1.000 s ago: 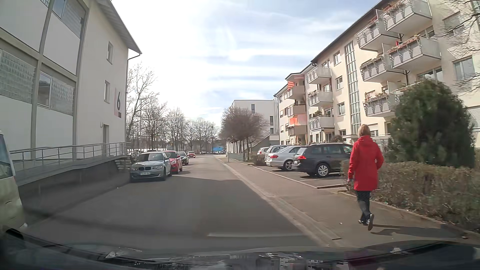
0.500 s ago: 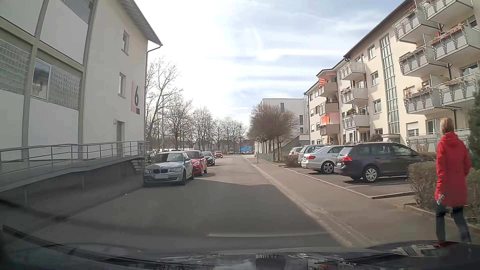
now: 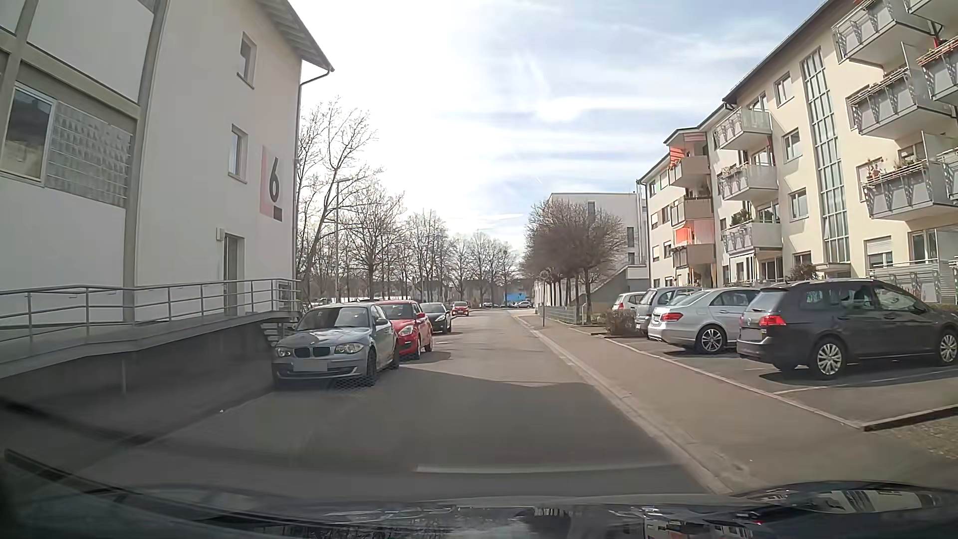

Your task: Follow the waypoints while adhering to traffic rules and regulations

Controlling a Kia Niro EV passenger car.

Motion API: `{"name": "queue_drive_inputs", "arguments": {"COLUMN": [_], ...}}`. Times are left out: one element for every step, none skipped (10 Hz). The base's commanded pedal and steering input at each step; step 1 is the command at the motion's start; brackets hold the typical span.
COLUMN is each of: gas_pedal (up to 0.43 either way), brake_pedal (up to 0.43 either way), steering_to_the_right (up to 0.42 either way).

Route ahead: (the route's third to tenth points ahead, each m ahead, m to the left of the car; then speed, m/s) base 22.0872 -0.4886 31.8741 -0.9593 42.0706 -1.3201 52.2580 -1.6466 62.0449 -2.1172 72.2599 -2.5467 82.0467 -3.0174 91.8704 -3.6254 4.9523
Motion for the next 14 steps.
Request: {"name": "queue_drive_inputs", "arguments": {"gas_pedal": [0.169,0.169,0.169,0.169,0.169,0.169,0.169,0.169,0.169,0.177,0.177,0.177,0.177,0.177], "brake_pedal": [0.000,0.000,0.000,0.000,0.000,0.000,0.000,0.000,0.000,0.000,0.000,0.000,0.000,0.000], "steering_to_the_right": [-0.007,0.005,0.011,0.012,0.012,0.012,0.012,0.011,0.010,0.010,0.010,0.005,0.002,0.002]}}
